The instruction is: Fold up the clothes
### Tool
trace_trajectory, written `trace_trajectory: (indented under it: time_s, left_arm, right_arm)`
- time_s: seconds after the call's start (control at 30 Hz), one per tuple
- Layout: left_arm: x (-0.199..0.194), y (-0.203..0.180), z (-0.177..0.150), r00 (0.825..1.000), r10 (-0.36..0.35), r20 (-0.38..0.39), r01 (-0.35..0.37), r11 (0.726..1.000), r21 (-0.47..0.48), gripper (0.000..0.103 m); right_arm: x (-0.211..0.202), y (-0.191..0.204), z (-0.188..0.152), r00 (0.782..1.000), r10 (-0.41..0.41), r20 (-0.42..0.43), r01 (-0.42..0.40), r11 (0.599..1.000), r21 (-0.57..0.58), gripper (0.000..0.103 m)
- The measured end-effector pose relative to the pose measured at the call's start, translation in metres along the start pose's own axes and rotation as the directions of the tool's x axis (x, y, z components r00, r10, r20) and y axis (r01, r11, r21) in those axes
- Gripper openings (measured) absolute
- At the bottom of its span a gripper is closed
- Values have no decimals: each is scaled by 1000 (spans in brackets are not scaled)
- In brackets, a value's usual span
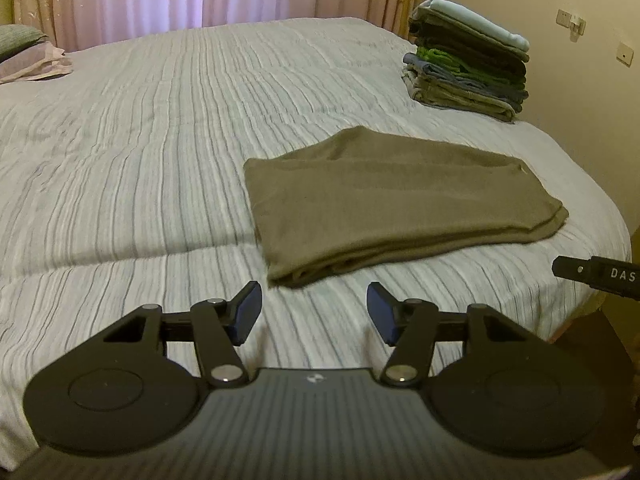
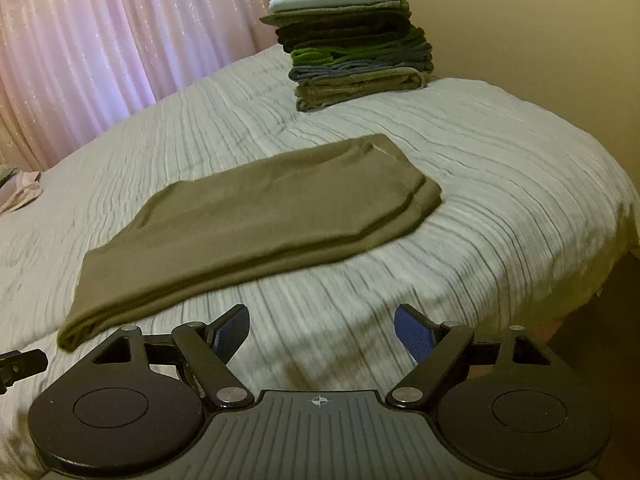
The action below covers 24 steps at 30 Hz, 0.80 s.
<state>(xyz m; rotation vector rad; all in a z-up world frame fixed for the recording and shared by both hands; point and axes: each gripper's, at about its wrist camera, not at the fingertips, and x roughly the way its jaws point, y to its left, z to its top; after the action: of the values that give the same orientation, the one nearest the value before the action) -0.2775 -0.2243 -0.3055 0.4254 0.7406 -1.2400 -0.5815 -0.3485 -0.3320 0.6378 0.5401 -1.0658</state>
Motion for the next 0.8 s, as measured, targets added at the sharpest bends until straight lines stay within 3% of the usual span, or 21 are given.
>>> trace_trajectory:
  time_s: [0.67, 0.8]
  left_arm:
    - [51, -6, 31, 1000, -24, -18, 24, 1000, -1, 54]
    - [54, 1, 34, 999, -53, -8, 53, 998, -30, 53]
  right_arm:
    - [50, -13, 36, 1000, -1, -1, 1, 1000, -14, 82]
    - [58, -40, 45, 998, 48, 44, -52, 995, 86, 82]
